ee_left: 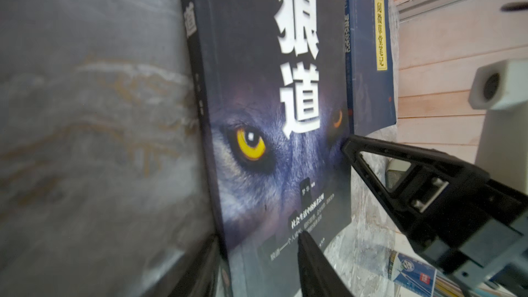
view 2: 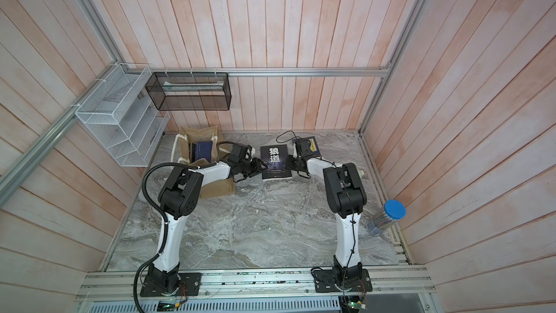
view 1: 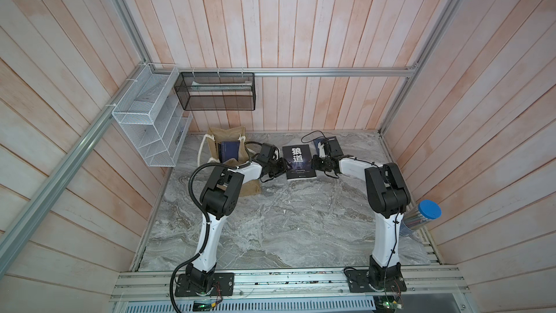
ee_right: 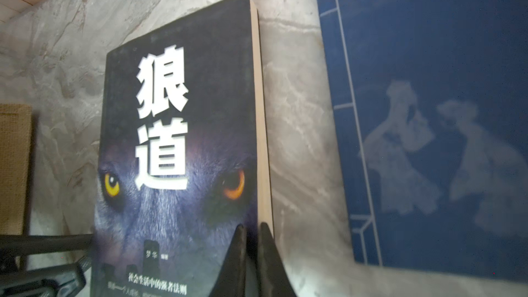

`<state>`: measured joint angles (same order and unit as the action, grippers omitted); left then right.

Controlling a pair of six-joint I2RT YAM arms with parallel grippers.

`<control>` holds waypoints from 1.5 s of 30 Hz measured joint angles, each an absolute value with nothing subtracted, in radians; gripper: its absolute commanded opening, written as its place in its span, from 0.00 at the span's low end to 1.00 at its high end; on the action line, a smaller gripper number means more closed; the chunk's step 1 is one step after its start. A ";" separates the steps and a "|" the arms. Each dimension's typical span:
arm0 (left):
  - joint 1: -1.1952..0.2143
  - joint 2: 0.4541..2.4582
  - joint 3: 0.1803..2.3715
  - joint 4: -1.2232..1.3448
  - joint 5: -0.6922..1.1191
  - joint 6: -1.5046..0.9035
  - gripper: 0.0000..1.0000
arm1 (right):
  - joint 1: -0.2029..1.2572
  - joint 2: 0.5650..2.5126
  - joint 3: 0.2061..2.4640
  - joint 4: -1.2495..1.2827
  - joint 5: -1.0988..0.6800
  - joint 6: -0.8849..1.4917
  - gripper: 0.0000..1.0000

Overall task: Put the books into the canvas bag
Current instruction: Move the book to the center of the board, then pick up the book from the center of the board.

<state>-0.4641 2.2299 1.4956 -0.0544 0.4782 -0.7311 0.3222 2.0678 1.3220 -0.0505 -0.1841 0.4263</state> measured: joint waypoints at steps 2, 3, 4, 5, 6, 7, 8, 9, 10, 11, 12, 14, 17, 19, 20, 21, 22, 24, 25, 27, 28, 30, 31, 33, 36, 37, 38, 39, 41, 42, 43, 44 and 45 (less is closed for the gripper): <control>-0.475 2.185 1.427 -0.044 0.467 -0.731 0.47 | 0.340 2.017 1.243 -0.026 -0.175 0.440 0.10; -0.482 2.161 1.393 -0.040 0.462 -0.731 0.47 | 0.350 1.991 1.203 -0.013 -0.169 0.446 0.10; -0.488 2.138 1.357 -0.036 0.457 -0.730 0.47 | 0.361 1.964 1.162 0.001 -0.161 0.453 0.10; -0.494 2.119 1.329 -0.030 0.452 -0.731 0.47 | 0.371 1.943 1.128 0.015 -0.154 0.463 0.10; -0.501 2.096 1.296 -0.027 0.445 -0.731 0.47 | 0.383 1.921 1.091 0.033 -0.146 0.472 0.10; -0.507 2.075 1.266 -0.023 0.437 -0.731 0.47 | 0.395 1.899 1.056 0.050 -0.139 0.481 0.10; -0.514 2.056 1.239 -0.020 0.429 -0.731 0.47 | 0.403 1.884 1.031 0.064 -0.133 0.489 0.10; -0.522 2.034 1.211 -0.019 0.418 -0.731 0.47 | 0.415 1.864 0.999 0.081 -0.126 0.499 0.10; -0.531 2.014 1.185 -0.018 0.407 -0.731 0.47 | 0.425 1.848 0.973 0.095 -0.123 0.506 0.11; -0.539 1.996 1.162 -0.018 0.397 -0.732 0.47 | 0.432 1.834 0.951 0.106 -0.118 0.512 0.12; -0.548 1.979 1.139 -0.018 0.387 -0.735 0.47 | 0.440 1.820 0.929 0.116 -0.115 0.517 0.13; -0.563 1.951 1.100 -0.007 0.380 -0.746 0.47 | 0.450 1.798 0.895 0.130 -0.109 0.527 0.16; -0.576 1.924 1.044 0.041 0.383 -0.782 0.47 | 0.458 1.785 0.875 0.135 -0.109 0.529 0.23; -0.578 1.914 1.015 0.084 0.388 -0.815 0.47 | 0.461 1.785 0.874 0.136 -0.108 0.525 0.25; -0.578 1.912 1.000 0.109 0.392 -0.839 0.47 | 0.462 1.784 0.874 0.135 -0.107 0.523 0.26; -0.578 1.911 0.986 0.136 0.400 -0.864 0.47 | 0.462 1.784 0.873 0.135 -0.106 0.523 0.26; -0.578 1.909 0.974 0.160 0.409 -0.888 0.47 | 0.462 1.783 0.873 0.135 -0.104 0.523 0.26; -0.578 1.909 0.951 0.209 0.430 -0.941 0.47 | 0.462 1.782 0.870 0.135 -0.095 0.522 0.26; -0.578 1.909 0.947 0.220 0.440 -0.962 0.47 | 0.462 1.782 0.869 0.135 -0.094 0.521 0.26; -0.579 1.909 0.947 0.236 0.459 -0.997 0.47 | 0.462 1.782 0.869 0.135 -0.094 0.521 0.26; -0.582 1.909 0.947 0.252 0.471 -1.008 0.47 | 0.463 1.782 0.868 0.135 -0.100 0.521 0.26; -0.595 1.898 0.950 0.279 0.495 -1.026 0.47 | 0.469 1.782 0.867 0.135 -0.122 0.522 0.26; -0.601 1.891 0.951 0.285 0.503 -1.032 0.46 | 0.473 1.782 0.866 0.135 -0.133 0.524 0.26; -0.609 1.869 0.952 0.298 0.519 -1.042 0.44 | 0.482 1.782 0.866 0.135 -0.156 0.524 0.26; -0.612 1.840 0.953 0.311 0.524 -1.050 0.31 | 0.487 1.782 0.865 0.136 -0.182 0.524 0.26; -0.612 1.837 0.953 0.310 0.524 -1.055 0.27 | 0.487 1.782 0.865 0.136 -0.187 0.524 0.26; -0.612 1.836 0.953 0.307 0.524 -1.061 0.22 | 0.487 1.781 0.865 0.136 -0.189 0.524 0.26; -0.612 1.836 0.953 0.302 0.524 -1.064 0.18 | 0.487 1.779 0.865 0.136 -0.189 0.524 0.26; -0.611 1.836 0.953 0.288 0.525 -1.061 0.11 | 0.487 1.770 0.863 0.131 -0.184 0.524 0.29; -0.611 1.835 0.953 0.283 0.524 -1.055 0.09 | 0.487 1.763 0.862 0.123 -0.183 0.524 0.31; -0.611 1.834 0.953 0.273 0.521 -1.049 0.09 | 0.488 1.754 0.859 0.110 -0.181 0.524 0.34; -0.611 1.831 0.955 0.259 0.517 -1.038 0.08 | 0.488 1.742 0.857 0.095 -0.178 0.523 0.36; -0.611 1.828 0.958 0.240 0.511 -1.023 0.07 | 0.489 1.726 0.854 0.068 -0.176 0.522 0.38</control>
<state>-0.6106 1.8282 0.9577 0.2401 0.5110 -1.0233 0.4892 1.7256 0.8543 0.0685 -0.1764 0.5220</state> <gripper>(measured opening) 0.170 0.353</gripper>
